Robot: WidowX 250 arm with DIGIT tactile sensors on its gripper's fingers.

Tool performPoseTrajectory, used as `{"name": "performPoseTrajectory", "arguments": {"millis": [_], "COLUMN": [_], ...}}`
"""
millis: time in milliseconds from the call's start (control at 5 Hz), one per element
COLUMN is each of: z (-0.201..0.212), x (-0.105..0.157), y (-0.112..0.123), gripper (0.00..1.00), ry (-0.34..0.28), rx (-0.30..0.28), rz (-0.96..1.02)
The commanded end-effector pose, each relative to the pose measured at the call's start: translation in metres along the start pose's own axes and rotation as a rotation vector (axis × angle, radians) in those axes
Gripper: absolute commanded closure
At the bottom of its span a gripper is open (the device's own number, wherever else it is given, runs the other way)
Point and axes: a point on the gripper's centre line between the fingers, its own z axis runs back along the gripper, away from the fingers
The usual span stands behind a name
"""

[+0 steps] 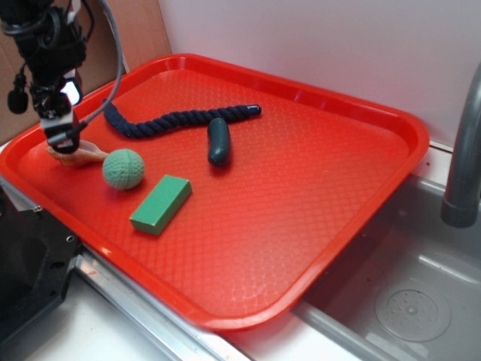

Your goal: Grab the shell.

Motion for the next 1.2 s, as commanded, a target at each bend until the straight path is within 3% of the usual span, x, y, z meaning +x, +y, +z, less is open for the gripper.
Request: {"name": "performPoseTrajectory", "arguments": {"millis": [0, 400, 600, 1000], "z": [-0.015, -0.034, -0.036, -0.037], "x": [-0.011, -0.008, -0.009, -0.01], "y": [-0.001, -0.004, -0.006, -0.003], "gripper": [0.0, 0.0, 1.0, 1.0], "ry": [0.052, 0.126, 0.139, 0.15], "rx": [0.045, 0.058, 0.053, 0.066], "rz": [-0.002, 0.032, 0.038, 0.069]}}
